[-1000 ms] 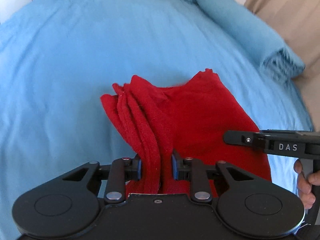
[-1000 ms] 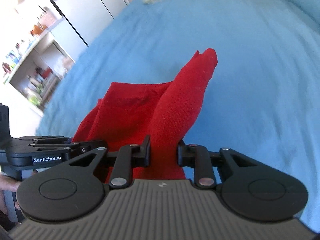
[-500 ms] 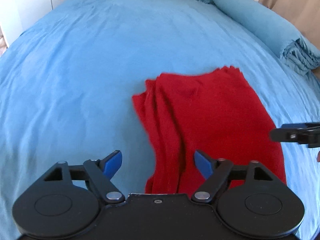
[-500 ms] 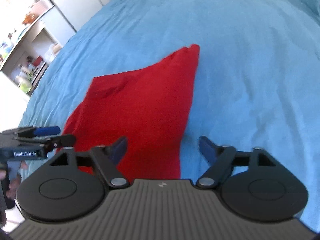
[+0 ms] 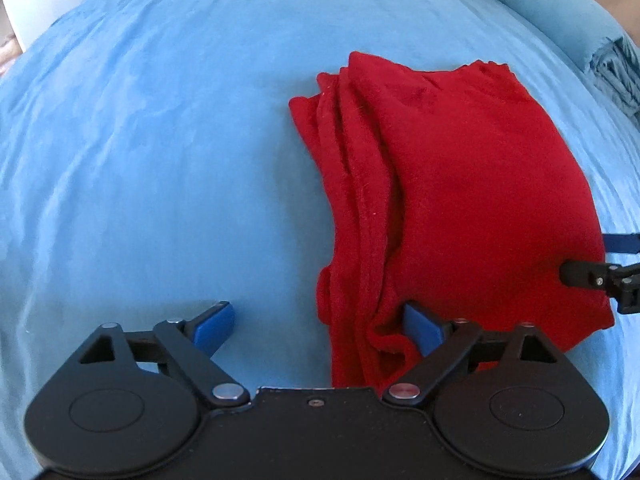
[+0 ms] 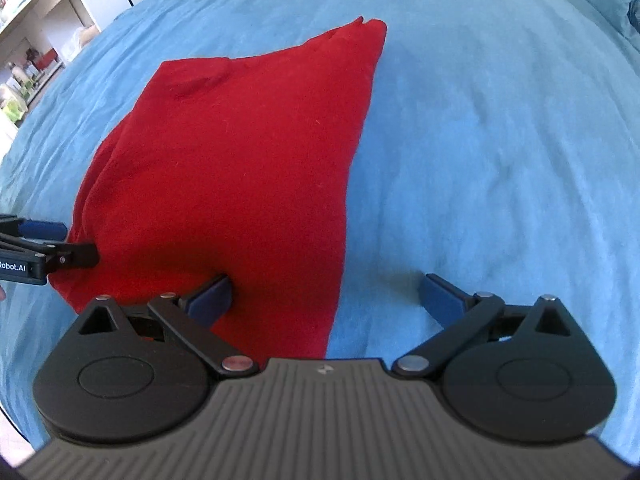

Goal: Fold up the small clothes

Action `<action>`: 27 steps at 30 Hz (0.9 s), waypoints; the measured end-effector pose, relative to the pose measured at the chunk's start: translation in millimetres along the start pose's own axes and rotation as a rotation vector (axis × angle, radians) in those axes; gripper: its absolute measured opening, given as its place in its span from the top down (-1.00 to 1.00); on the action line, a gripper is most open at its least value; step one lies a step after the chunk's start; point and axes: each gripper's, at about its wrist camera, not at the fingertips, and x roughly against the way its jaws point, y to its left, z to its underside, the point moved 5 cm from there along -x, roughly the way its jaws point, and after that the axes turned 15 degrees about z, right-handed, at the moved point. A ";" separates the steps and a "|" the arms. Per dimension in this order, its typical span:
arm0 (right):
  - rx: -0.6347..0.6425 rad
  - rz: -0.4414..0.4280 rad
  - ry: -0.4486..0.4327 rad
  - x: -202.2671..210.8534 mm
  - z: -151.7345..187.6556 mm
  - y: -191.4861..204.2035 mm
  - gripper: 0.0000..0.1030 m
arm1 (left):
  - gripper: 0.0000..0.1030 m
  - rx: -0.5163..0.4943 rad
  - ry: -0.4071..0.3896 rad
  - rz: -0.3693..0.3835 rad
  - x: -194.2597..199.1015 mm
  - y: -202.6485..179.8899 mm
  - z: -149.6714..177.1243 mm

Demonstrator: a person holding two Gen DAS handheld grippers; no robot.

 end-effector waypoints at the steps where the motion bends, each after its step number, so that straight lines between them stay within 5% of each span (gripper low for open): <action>1: 0.005 0.007 0.002 4.4 0.1 0.1 -1.00 | -0.79 -0.010 -0.010 -0.002 6.9 -3.2 -2.1; 6: 0.004 0.015 -0.030 48.9 -22.2 3.9 -1.00 | -0.79 -0.017 -0.094 -0.010 74.7 -22.9 -18.8; 10: -0.028 0.057 -0.063 123.6 -49.8 -7.4 -1.00 | -0.85 0.006 -0.139 -0.029 155.1 -49.2 -30.9; 19: -0.118 0.265 -0.004 285.9 -79.3 -35.0 -1.00 | -0.98 0.064 -0.061 -0.138 284.3 -105.6 -43.9; 27: -0.123 0.287 0.127 362.6 -69.4 -36.1 -1.00 | -0.98 0.121 -0.020 -0.125 335.7 -132.7 -28.5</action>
